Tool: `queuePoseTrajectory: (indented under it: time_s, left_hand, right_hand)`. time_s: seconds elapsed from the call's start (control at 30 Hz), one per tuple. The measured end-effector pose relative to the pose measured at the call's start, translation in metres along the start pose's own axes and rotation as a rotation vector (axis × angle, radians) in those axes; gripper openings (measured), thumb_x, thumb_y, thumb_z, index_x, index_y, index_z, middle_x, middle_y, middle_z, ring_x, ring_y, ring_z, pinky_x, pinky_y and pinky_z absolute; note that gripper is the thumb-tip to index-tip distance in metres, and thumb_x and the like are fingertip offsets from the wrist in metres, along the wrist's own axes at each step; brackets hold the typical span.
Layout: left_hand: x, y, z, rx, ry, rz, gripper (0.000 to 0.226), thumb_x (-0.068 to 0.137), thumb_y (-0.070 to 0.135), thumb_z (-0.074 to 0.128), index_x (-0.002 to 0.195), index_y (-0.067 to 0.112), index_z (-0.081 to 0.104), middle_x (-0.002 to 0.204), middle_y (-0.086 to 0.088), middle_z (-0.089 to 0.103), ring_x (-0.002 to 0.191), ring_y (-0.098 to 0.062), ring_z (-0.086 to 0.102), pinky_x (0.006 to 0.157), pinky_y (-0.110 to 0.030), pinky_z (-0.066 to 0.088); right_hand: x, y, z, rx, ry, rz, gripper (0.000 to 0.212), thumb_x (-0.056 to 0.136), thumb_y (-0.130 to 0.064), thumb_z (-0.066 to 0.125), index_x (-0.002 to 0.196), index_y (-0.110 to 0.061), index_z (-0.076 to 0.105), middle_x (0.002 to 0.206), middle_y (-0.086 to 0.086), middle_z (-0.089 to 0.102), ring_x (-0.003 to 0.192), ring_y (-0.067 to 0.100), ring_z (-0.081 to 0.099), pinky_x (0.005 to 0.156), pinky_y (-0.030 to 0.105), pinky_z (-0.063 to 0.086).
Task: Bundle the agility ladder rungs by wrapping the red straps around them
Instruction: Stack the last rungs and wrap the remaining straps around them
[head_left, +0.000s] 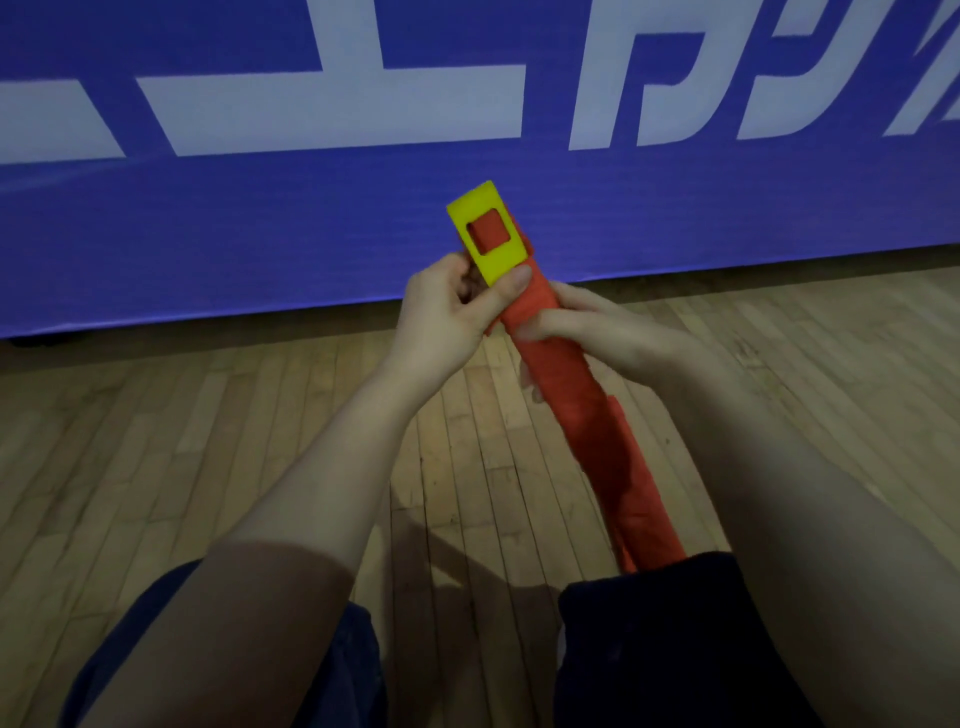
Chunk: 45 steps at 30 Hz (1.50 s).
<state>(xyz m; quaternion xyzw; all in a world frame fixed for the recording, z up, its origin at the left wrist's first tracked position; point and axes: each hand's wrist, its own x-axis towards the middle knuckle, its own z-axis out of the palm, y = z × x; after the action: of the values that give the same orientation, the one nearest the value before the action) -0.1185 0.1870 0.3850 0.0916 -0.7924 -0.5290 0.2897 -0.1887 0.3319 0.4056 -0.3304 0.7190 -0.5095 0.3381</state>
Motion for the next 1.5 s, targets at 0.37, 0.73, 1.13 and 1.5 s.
queuePoseTrajectory:
  time_s: [0.37, 0.73, 1.13, 1.5]
  left_hand:
    - [0.005, 0.007, -0.011, 0.150, 0.033, -0.059, 0.018, 0.079, 0.043, 0.072, 0.083, 0.026, 0.070, 0.070, -0.002, 0.068, 0.063, -0.012, 0.062, 0.059, -0.029, 0.047]
    - [0.001, 0.012, -0.027, -0.119, -0.444, -0.107, 0.038, 0.074, 0.032, 0.067, 0.097, 0.002, 0.068, 0.048, 0.001, 0.059, 0.040, -0.009, 0.051, 0.043, -0.019, 0.040]
    - [-0.005, -0.003, -0.044, 0.062, -0.917, -0.785, 0.079, 0.076, 0.068, 0.046, 0.107, -0.004, 0.063, 0.093, -0.026, 0.071, 0.082, -0.031, 0.071, 0.068, -0.034, 0.059]
    - [-0.040, -0.029, -0.016, -0.297, -0.771, -0.934, 0.047, 0.085, 0.048, 0.051, 0.105, 0.006, 0.057, 0.080, -0.011, 0.067, 0.051, -0.010, 0.059, 0.041, -0.019, 0.045]
  right_hand:
    - [0.019, 0.015, 0.018, -0.292, 0.136, -0.103, 0.088, 0.055, -0.065, 0.081, 0.126, -0.027, 0.046, 0.121, -0.011, 0.062, 0.114, 0.003, 0.058, 0.102, 0.036, 0.046]
    - [0.007, 0.010, 0.009, -0.210, -0.129, -0.372, 0.014, 0.094, -0.014, 0.062, 0.103, -0.003, 0.064, 0.102, 0.004, 0.071, 0.108, 0.017, 0.065, 0.105, 0.038, 0.043]
    - [0.007, 0.024, 0.034, -1.169, -0.127, -0.193, 0.037, 0.079, -0.055, 0.064, 0.103, -0.031, 0.050, 0.075, -0.016, 0.055, 0.081, 0.010, 0.049, 0.089, 0.028, 0.024]
    - [0.007, 0.047, 0.027, -1.504, 0.010, -0.442, 0.050, 0.074, -0.061, 0.059, 0.097, -0.018, 0.047, 0.095, 0.002, 0.058, 0.087, 0.024, 0.062, 0.086, 0.036, 0.020]
